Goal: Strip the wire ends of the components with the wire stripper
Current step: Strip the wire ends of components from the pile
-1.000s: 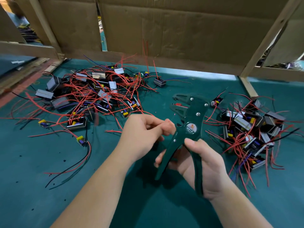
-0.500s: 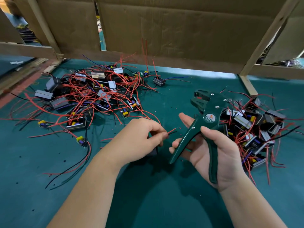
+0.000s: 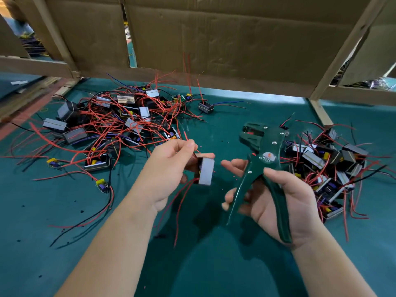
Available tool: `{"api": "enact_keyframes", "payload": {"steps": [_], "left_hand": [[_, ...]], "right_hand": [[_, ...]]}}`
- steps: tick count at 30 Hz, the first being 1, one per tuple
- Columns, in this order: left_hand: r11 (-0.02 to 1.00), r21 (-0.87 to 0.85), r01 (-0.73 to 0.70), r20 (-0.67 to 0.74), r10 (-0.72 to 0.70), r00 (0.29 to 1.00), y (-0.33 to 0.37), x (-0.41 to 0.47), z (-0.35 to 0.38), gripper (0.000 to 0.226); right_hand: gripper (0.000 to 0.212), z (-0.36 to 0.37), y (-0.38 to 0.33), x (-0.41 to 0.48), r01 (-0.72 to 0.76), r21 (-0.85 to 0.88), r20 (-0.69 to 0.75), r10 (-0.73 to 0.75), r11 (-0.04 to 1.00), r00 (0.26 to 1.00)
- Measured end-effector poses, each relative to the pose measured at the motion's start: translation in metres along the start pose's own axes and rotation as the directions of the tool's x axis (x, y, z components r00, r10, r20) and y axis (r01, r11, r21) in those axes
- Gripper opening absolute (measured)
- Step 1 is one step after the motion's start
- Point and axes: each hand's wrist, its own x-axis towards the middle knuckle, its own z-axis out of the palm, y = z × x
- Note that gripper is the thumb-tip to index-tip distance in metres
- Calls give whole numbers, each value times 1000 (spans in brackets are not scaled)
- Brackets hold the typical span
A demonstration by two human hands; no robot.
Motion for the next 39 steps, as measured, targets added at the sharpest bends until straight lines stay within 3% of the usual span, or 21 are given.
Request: {"api": "enact_keyframes", "payload": {"steps": [4, 8, 15, 18, 21, 25, 31, 36, 39], "left_hand": [[941, -337, 25, -162, -84, 983, 0, 2, 9, 22], [964, -256, -67, -229, 7, 973, -7, 6, 12, 20], [967, -247, -56, -91, 35, 995, -15, 7, 21, 23], [961, -262, -95, -186, 46, 982, -17, 10, 19, 23], [953, -266, -143, -293, 62, 954, -18, 14, 13, 21], [972, -27, -234, -350, 211, 913, -19, 17, 4, 19], [877, 215, -429, -147, 463, 874, -15, 10, 2, 17], [825, 313, -470, -19, 500, 866, -21, 7, 6, 17], [850, 292, -439, -20, 464, 886, -25, 9, 7, 12]], "right_hand": [[70, 6, 7, -2, -79, -36, 139, 84, 996, 987], [74, 11, 7, -4, -120, -132, 243, 149, 984, 959], [82, 16, 12, -2, -48, -191, 65, 61, 980, 996], [78, 16, 11, -2, 53, -179, -41, -61, 982, 997], [82, 12, 8, -2, 160, -145, -47, -168, 976, 985], [69, 10, 3, -5, 174, -64, 16, -173, 983, 985], [69, 12, -3, -7, -84, -41, 78, 87, 996, 993], [79, 18, 8, -5, -191, -34, 196, 194, 981, 961], [79, 19, 14, -1, -120, -57, 92, 125, 991, 988]]}}
